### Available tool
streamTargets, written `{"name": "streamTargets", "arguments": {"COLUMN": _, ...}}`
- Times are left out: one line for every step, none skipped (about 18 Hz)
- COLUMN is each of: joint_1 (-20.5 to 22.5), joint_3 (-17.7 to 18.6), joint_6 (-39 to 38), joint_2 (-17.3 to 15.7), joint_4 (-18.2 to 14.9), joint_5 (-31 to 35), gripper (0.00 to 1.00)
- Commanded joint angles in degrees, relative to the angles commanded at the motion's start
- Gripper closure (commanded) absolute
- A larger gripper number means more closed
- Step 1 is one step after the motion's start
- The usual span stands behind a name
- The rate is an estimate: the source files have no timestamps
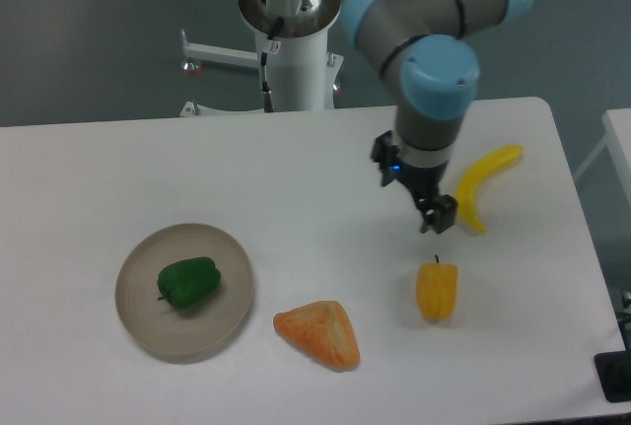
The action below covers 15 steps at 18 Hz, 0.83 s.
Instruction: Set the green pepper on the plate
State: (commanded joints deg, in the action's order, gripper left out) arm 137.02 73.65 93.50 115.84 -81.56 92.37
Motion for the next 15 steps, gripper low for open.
{"name": "streamTargets", "arguments": {"joint_1": 0.44, "joint_3": 0.18, "joint_6": 0.36, "joint_2": 0.0, "joint_4": 0.0, "joint_5": -0.09, "gripper": 0.0}}
{"name": "streamTargets", "arguments": {"joint_1": 1.05, "joint_3": 0.61, "joint_6": 0.28, "joint_2": 0.0, "joint_4": 0.26, "joint_5": -0.26, "gripper": 0.0}}
{"name": "streamTargets", "arguments": {"joint_1": 1.23, "joint_3": 0.79, "joint_6": 0.36, "joint_2": 0.09, "joint_4": 0.53, "joint_5": -0.35, "gripper": 0.0}}
{"name": "streamTargets", "arguments": {"joint_1": 1.23, "joint_3": 0.62, "joint_6": 0.37, "joint_2": 0.26, "joint_4": 0.7, "joint_5": -0.35, "gripper": 0.0}}
{"name": "streamTargets", "arguments": {"joint_1": 1.23, "joint_3": 0.62, "joint_6": 0.37, "joint_2": 0.52, "joint_4": 0.79, "joint_5": -0.35, "gripper": 0.0}}
{"name": "streamTargets", "arguments": {"joint_1": 1.23, "joint_3": 0.53, "joint_6": 0.28, "joint_2": 0.79, "joint_4": 0.88, "joint_5": -0.35, "gripper": 0.0}}
{"name": "streamTargets", "arguments": {"joint_1": 1.06, "joint_3": 0.36, "joint_6": 0.1, "joint_2": 1.23, "joint_4": 1.31, "joint_5": -0.44, "gripper": 0.0}}
{"name": "streamTargets", "arguments": {"joint_1": 0.8, "joint_3": 0.18, "joint_6": -0.42, "joint_2": 1.58, "joint_4": 1.93, "joint_5": -0.35, "gripper": 0.0}}
{"name": "streamTargets", "arguments": {"joint_1": 0.71, "joint_3": 0.0, "joint_6": -0.6, "joint_2": 1.93, "joint_4": 1.93, "joint_5": -0.35, "gripper": 0.0}}
{"name": "streamTargets", "arguments": {"joint_1": 0.71, "joint_3": -0.08, "joint_6": -0.6, "joint_2": 1.93, "joint_4": 1.93, "joint_5": -0.44, "gripper": 0.0}}
{"name": "streamTargets", "arguments": {"joint_1": 0.71, "joint_3": -0.26, "joint_6": -0.51, "joint_2": 2.11, "joint_4": 1.93, "joint_5": -0.61, "gripper": 0.0}}
{"name": "streamTargets", "arguments": {"joint_1": 0.71, "joint_3": -0.52, "joint_6": -0.6, "joint_2": 2.11, "joint_4": 1.93, "joint_5": -0.87, "gripper": 0.0}}
{"name": "streamTargets", "arguments": {"joint_1": 0.71, "joint_3": -0.61, "joint_6": -0.51, "joint_2": 2.2, "joint_4": 2.02, "joint_5": -0.96, "gripper": 0.0}}
{"name": "streamTargets", "arguments": {"joint_1": 0.71, "joint_3": -0.79, "joint_6": -0.43, "joint_2": 2.2, "joint_4": 2.02, "joint_5": -0.97, "gripper": 0.0}}
{"name": "streamTargets", "arguments": {"joint_1": 0.71, "joint_3": -0.7, "joint_6": -0.51, "joint_2": 2.2, "joint_4": 2.63, "joint_5": -1.05, "gripper": 0.0}}
